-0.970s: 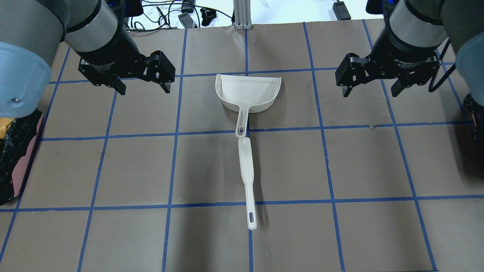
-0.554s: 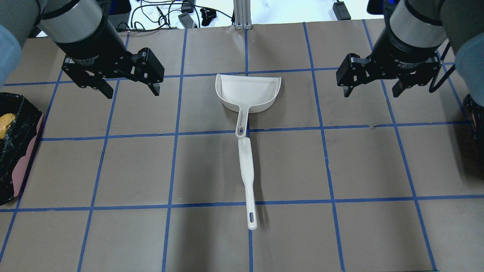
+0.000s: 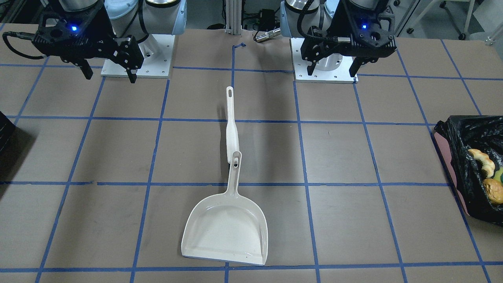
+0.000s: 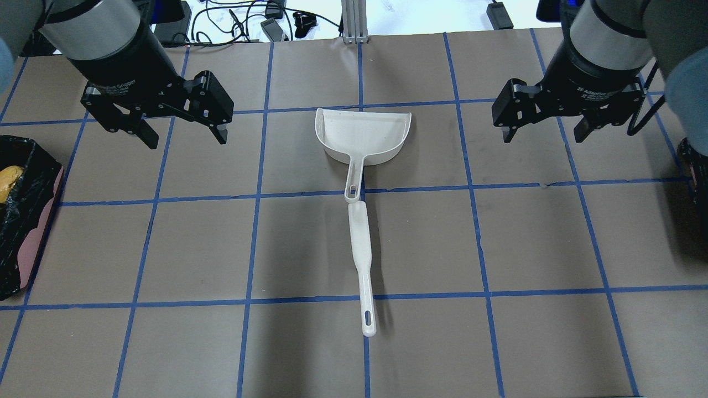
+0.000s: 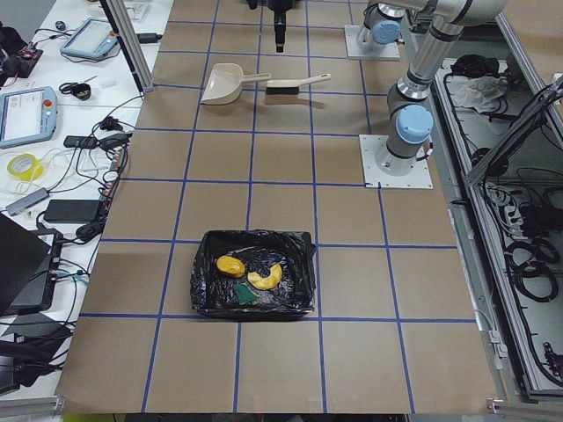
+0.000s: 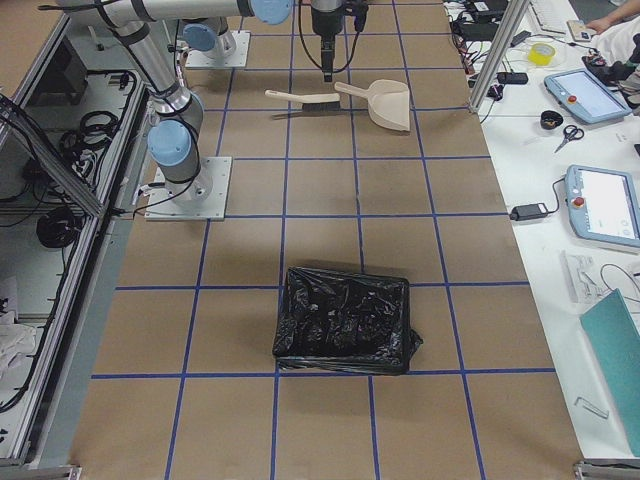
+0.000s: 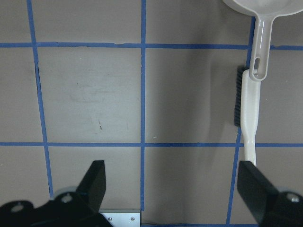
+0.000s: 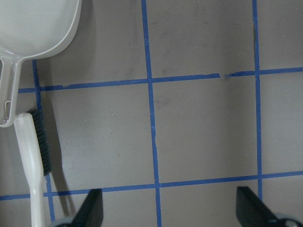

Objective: Sweep and dump trash in nearest bin

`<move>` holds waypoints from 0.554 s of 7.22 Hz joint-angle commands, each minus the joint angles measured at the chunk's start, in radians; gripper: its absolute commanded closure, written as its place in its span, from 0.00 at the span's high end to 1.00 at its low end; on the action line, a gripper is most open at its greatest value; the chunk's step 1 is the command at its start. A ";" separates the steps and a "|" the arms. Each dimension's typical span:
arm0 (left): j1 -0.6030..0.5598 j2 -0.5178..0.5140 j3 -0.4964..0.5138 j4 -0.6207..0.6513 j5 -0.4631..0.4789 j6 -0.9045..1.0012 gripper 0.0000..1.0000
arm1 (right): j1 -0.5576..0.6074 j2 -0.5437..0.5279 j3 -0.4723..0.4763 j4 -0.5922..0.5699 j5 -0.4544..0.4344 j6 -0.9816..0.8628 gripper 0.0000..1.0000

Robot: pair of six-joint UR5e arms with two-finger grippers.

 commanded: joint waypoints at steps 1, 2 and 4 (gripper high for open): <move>-0.001 -0.001 -0.005 0.002 -0.001 0.001 1.00 | 0.000 0.000 0.001 0.002 -0.002 -0.001 1.00; -0.001 -0.001 -0.005 0.002 -0.001 0.001 1.00 | 0.000 0.000 0.001 0.000 0.001 0.006 1.00; -0.001 -0.006 -0.005 0.004 -0.002 0.001 1.00 | 0.000 0.002 -0.001 0.000 0.005 0.010 1.00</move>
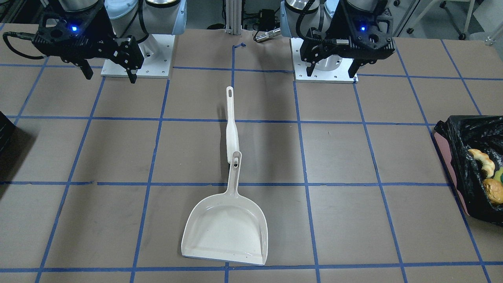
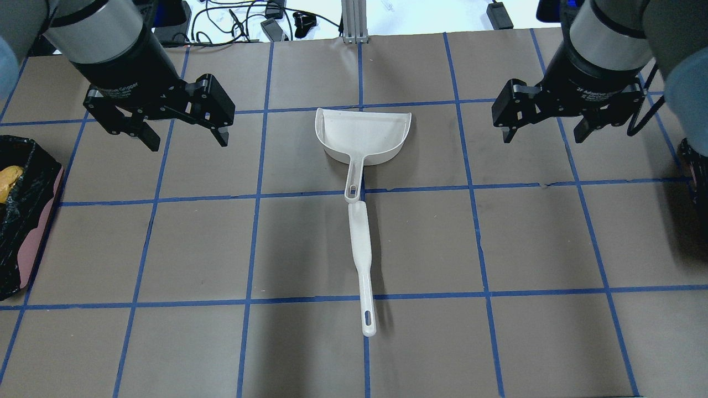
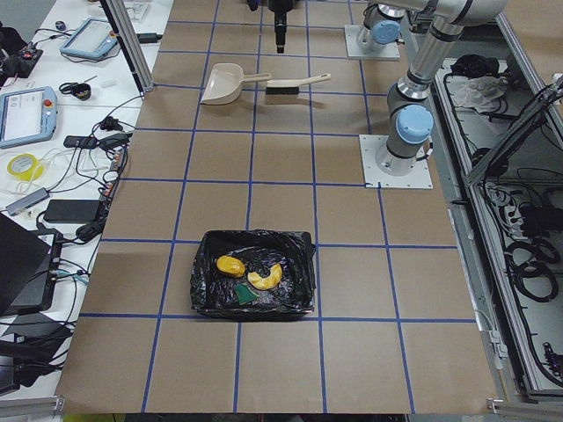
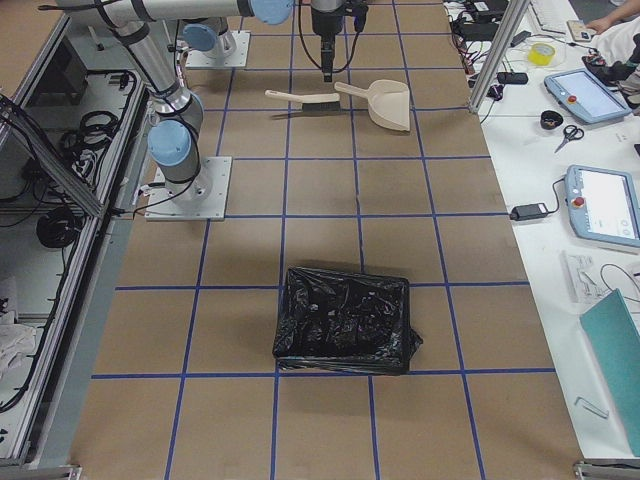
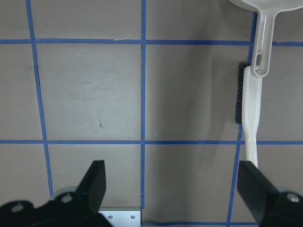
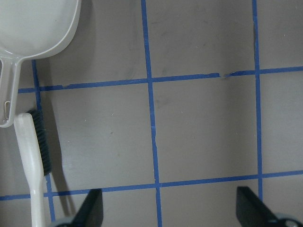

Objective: Sweep and dump trash in nearest bin

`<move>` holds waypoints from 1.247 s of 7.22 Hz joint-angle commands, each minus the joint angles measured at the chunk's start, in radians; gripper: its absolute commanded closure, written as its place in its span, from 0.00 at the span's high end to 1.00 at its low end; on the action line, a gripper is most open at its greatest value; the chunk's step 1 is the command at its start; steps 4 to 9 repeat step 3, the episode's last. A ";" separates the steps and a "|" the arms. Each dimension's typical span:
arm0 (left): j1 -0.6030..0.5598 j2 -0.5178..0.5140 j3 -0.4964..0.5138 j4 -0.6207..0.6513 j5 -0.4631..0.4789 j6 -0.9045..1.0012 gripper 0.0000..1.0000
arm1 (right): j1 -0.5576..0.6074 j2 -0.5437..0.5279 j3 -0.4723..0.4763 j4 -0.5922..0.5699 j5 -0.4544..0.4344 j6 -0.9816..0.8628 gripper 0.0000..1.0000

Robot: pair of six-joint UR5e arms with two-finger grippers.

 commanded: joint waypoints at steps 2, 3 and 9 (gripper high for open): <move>0.000 0.000 -0.002 0.001 0.000 -0.002 1.00 | -0.002 0.003 0.000 -0.002 -0.001 0.003 1.00; -0.003 -0.003 -0.002 0.001 0.002 -0.002 1.00 | -0.002 0.001 0.000 0.000 -0.004 0.003 1.00; -0.003 -0.003 -0.002 0.001 0.002 -0.002 1.00 | -0.002 0.001 0.000 0.000 -0.004 0.003 1.00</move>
